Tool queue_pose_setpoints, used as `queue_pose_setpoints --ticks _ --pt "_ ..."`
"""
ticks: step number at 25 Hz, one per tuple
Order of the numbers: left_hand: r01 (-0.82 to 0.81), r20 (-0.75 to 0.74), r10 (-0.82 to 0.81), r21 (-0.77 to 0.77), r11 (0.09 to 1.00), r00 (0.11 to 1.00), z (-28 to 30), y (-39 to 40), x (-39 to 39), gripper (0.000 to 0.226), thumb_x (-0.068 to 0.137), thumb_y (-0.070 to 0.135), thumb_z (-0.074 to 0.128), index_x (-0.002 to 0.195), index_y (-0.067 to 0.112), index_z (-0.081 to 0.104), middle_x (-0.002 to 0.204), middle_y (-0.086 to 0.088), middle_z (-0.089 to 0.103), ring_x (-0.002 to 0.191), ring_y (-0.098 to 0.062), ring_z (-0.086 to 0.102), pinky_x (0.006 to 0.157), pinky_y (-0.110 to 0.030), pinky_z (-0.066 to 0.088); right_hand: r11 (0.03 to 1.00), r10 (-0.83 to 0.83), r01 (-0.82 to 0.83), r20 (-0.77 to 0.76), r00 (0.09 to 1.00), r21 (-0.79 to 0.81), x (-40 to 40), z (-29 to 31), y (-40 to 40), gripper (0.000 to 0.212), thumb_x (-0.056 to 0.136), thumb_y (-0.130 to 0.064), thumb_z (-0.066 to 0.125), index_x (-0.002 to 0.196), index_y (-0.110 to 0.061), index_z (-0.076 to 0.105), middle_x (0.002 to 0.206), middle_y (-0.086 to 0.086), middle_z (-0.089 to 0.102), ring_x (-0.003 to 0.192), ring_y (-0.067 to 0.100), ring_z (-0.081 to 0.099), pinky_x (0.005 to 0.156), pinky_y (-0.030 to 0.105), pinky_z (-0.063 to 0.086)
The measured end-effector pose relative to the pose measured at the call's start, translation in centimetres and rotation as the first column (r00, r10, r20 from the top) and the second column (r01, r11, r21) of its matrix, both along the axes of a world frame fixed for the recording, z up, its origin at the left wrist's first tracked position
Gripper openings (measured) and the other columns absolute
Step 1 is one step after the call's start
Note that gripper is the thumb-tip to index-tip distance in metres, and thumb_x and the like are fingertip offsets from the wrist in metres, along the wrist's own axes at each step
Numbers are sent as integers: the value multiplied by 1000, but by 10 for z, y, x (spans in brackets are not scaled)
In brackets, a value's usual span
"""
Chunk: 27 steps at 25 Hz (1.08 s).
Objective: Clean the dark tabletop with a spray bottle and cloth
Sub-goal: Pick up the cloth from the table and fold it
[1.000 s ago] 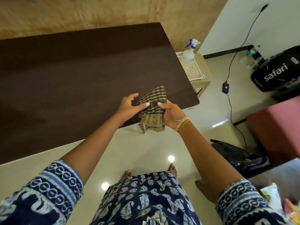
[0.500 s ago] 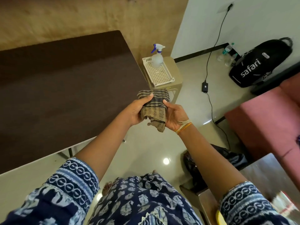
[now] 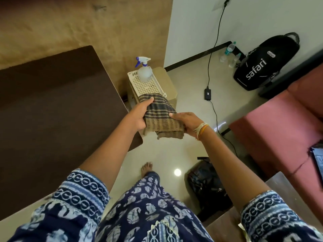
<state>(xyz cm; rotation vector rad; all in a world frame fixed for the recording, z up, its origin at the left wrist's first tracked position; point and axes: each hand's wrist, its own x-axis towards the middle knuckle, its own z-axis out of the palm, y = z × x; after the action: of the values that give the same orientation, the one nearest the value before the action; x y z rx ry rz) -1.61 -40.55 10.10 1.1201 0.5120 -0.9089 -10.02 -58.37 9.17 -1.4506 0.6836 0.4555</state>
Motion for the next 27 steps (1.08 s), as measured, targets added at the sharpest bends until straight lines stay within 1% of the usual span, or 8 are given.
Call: queue_pose_setpoints --ticks 3,7,9,11,15,19,23,27 --pt "-23 -53 20 -50 999 998 -2 -29 32 41 92 37 64 124 10 61 109 -16 72 99 -33 70 80 -46 57 979 -114 98 78 990 177 33 2 -21 43 76 -39 70 107 -8 66 102 13 71 94 27 67 76 38 58" --pt "-213 -151 184 -212 954 971 1 -63 70 40 96 41 56 121 10 59 120 -20 66 106 -37 64 87 -52 52 635 -349 203 42 936 745 60 -17 -35 67 89 -44 56 143 -6 43 145 23 43 129 40 46 107 58 37" --pt "-311 -203 263 -263 913 943 -3 -76 96 49 95 41 57 130 8 53 123 -23 63 109 -40 62 93 -56 49 504 -398 191 30 917 842 78 -22 -35 74 89 -38 59 148 -3 33 148 23 36 127 38 48 97 50 51" --pt "-358 -212 308 -269 894 928 -7 -83 113 47 93 36 62 131 10 52 123 -23 63 110 -41 61 96 -57 48 472 -463 247 0 886 846 100 -23 -36 67 87 -27 63 143 0 38 143 24 42 121 38 54 90 47 55" --pt "-368 -192 324 -279 887 926 -30 -89 146 58 85 29 69 138 16 49 124 -17 63 105 -36 66 83 -51 55 606 -417 291 -15 909 740 156 -44 -59 49 89 -11 63 135 1 50 140 25 49 132 42 45 111 56 35" --pt "-389 -209 368 -73 918 906 -80 -83 187 55 80 30 77 131 16 58 115 -13 71 97 -32 72 77 -47 58 914 16 30 -110 994 405 218 -75 -97 32 87 0 65 118 -4 62 116 22 66 102 34 66 85 42 58" --pt "-201 -110 246 314 928 963 -146 -96 221 33 84 17 75 115 13 63 113 -13 70 93 -27 69 76 -40 58 976 216 -211 -165 962 49 289 -129 -120 35 78 -2 74 112 -5 67 116 20 68 99 30 68 88 41 57" --pt "-138 90 106 713 687 990 -211 -98 252 35 91 25 67 121 11 57 125 -11 63 109 -31 62 90 -37 52 836 434 -459 -150 889 -301 346 -191 -110 50 74 -11 81 120 -4 62 113 12 67 97 22 62 93 33 50"
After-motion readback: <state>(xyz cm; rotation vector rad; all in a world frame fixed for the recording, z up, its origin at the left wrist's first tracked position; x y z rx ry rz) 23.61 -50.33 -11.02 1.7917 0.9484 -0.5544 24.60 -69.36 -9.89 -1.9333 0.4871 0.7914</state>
